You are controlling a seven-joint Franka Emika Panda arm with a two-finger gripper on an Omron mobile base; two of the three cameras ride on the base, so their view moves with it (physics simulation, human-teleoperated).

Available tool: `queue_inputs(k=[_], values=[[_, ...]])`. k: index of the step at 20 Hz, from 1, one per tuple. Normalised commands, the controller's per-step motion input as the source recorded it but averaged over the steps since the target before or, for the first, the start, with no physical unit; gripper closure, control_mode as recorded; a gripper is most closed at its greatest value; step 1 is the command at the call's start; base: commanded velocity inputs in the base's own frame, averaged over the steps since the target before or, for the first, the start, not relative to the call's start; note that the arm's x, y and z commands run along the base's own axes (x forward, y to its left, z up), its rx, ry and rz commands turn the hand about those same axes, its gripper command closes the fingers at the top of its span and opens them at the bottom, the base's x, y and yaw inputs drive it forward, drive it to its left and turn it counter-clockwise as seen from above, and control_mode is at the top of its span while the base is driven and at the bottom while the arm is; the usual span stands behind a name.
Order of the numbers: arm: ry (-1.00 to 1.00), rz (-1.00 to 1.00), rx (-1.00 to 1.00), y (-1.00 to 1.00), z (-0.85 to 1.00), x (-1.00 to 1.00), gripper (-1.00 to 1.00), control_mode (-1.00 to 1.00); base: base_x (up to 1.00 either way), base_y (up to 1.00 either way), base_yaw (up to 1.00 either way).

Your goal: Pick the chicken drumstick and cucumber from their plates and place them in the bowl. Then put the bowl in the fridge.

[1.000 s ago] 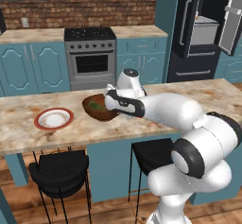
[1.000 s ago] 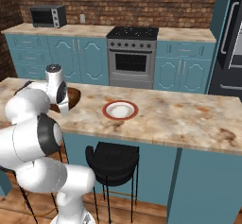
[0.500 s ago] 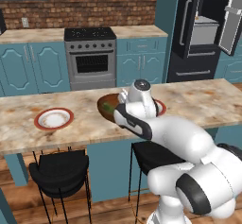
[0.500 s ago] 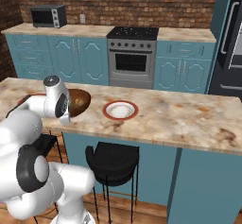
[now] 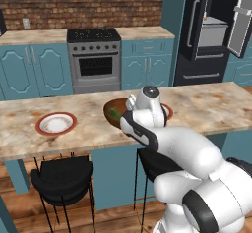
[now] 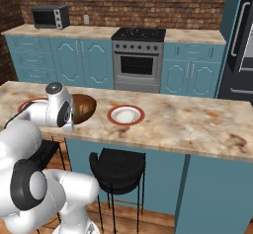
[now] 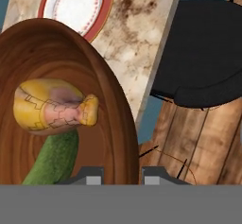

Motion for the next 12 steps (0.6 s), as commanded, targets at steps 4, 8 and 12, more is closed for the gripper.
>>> queue_inputs(k=[4,8,12], values=[[0.00,0.00,0.00,0.00,0.00,0.00,1.00,1.00,0.00,0.00,0.00],[0.00,0.00,0.00,0.00,0.00,0.00,1.00,1.00,0.00,0.00,0.00],[0.00,0.00,0.00,0.00,0.00,0.00,1.00,1.00,-0.09,0.00,0.01]])
